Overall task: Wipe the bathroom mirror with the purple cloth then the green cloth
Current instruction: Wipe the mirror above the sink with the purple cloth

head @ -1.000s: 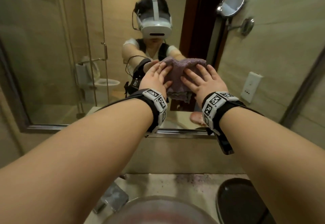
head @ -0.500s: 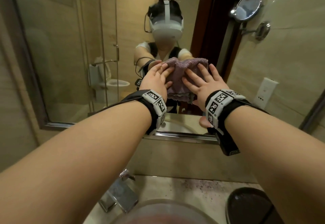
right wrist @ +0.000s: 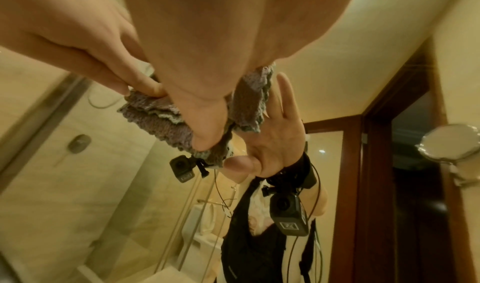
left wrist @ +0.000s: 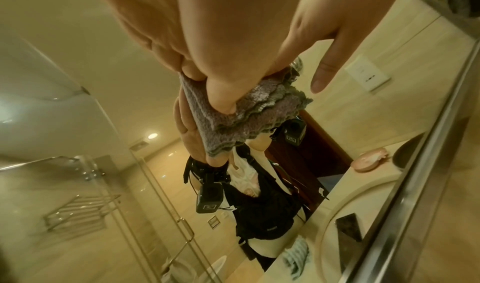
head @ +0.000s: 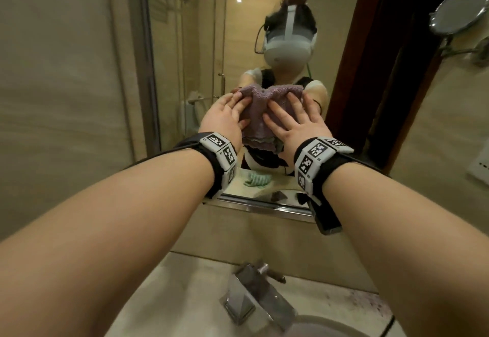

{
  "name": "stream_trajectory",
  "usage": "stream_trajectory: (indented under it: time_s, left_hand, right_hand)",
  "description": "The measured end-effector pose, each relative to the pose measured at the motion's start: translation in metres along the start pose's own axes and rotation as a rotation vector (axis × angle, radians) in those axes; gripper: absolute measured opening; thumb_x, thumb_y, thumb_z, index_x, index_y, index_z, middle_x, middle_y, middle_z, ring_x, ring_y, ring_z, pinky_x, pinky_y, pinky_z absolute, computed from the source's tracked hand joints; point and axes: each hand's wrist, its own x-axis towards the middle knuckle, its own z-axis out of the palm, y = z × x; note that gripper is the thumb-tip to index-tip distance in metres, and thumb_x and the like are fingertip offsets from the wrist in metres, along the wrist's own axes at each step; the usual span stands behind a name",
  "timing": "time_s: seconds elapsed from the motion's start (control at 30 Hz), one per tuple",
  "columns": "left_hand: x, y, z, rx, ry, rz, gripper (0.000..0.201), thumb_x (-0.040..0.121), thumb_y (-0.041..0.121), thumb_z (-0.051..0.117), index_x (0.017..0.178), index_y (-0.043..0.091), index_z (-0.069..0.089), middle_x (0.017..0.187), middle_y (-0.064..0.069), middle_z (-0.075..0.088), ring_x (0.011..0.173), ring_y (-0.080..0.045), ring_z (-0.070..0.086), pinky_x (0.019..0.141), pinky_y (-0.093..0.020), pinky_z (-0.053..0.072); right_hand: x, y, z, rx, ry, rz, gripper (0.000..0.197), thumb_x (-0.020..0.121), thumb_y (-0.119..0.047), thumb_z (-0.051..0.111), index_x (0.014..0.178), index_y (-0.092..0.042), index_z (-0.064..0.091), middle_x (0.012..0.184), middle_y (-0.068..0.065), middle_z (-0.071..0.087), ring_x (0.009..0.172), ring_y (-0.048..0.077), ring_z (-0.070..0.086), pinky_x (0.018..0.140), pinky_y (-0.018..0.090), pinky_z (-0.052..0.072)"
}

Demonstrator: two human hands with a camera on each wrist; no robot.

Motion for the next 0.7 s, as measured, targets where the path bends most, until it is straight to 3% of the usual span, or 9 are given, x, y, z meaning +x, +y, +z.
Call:
stream_trajectory:
  time_s: [0.33, 0.53, 0.7]
  left_hand:
    - [-0.007, -0.083, 0.072, -0.007, -0.030, -0.105, 0.048, 0.104, 0.033, 0.011, 0.151, 0.026, 0.006, 0.157, -0.005, -0.008, 0.145, -0.021, -0.006, 0.115, -0.032, -0.007]
    - [-0.010, -0.101, 0.092, -0.010, -0.092, -0.178, 0.051, 0.103, 0.034, 0.011, 0.151, 0.020, 0.005, 0.157, -0.004, -0.008, 0.145, -0.020, -0.007, 0.115, -0.031, -0.007]
    - [-0.010, -0.107, 0.095, 0.046, -0.134, -0.165, 0.051, 0.102, 0.037, 0.011, 0.151, 0.024, 0.006, 0.157, -0.006, -0.010, 0.144, -0.022, -0.009, 0.115, -0.034, -0.009]
  right_hand:
    - [0.059, -0.081, -0.059, 0.033, 0.094, -0.023, 0.074, 0.092, -0.056, 0.034, 0.148, -0.033, -0.009, 0.154, -0.004, -0.024, 0.139, 0.034, -0.025, 0.104, 0.049, -0.026]
    - [0.074, -0.106, -0.087, 0.030, 0.080, -0.057, 0.076, 0.091, -0.055, 0.035, 0.148, -0.031, -0.009, 0.154, -0.003, -0.023, 0.140, 0.034, -0.023, 0.106, 0.052, -0.022]
    - [0.077, -0.113, -0.092, 0.029, 0.091, -0.050, 0.079, 0.089, -0.059, 0.036, 0.148, -0.032, -0.009, 0.154, -0.004, -0.024, 0.140, 0.033, -0.024, 0.107, 0.053, -0.021]
